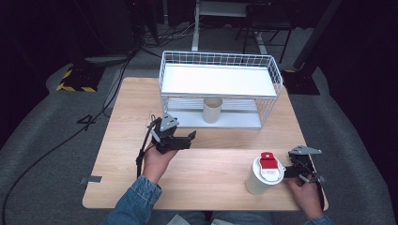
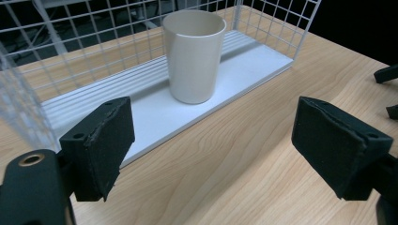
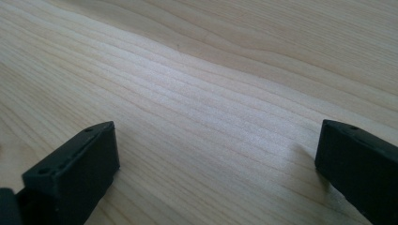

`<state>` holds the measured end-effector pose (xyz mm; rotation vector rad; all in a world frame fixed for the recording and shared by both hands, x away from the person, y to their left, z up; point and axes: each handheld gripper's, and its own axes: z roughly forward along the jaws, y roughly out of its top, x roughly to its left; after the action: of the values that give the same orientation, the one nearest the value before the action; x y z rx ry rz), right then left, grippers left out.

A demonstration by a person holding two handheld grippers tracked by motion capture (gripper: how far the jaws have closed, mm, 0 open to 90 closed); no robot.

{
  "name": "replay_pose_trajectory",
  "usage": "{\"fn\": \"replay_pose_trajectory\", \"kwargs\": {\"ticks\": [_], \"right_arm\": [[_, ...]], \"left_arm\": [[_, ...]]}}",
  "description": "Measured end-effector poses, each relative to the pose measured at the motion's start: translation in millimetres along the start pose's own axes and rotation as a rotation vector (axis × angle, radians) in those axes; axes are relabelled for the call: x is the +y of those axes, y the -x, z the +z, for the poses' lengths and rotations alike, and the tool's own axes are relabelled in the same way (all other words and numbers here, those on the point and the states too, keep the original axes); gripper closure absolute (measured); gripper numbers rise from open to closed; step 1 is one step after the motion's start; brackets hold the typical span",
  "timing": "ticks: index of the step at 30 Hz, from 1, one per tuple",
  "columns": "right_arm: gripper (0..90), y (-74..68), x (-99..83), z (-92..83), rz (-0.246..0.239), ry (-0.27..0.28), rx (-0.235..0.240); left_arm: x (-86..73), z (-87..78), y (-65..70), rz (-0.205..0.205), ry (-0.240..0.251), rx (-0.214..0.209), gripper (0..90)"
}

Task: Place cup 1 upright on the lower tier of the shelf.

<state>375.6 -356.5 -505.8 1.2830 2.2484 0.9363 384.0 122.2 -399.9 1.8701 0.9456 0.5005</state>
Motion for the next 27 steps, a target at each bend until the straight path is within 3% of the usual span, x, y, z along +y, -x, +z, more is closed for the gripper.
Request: {"fn": "replay_pose_trajectory", "kwargs": {"ticks": [7,13,18,23,27], "right_arm": [[0.1,0.0,0.0,0.0,0.000,0.000,0.000],[0.1,0.0,0.0,0.0,0.000,0.000,0.000],[0.1,0.0,0.0,0.0,0.000,0.000,0.000],[0.1,0.0,0.0,0.0,0.000,0.000,0.000],[0.1,0.0,0.0,0.0,0.000,0.000,0.000]], "left_arm": [[-9.6,-17.3,1.5,0.030,-0.026,-0.030,14.0],[-22.0,-29.3,-2.5,-0.005,-0.035,-0.056,14.0],[-31.4,-40.4,-6.5,-0.019,-0.043,-0.039,14.0],[-41.8,-44.8,-8.5,-0.005,-0.069,-0.025,14.1],[-50.0,-47.5,-11.8,0.035,-0.099,-0.021,14.2]]}}
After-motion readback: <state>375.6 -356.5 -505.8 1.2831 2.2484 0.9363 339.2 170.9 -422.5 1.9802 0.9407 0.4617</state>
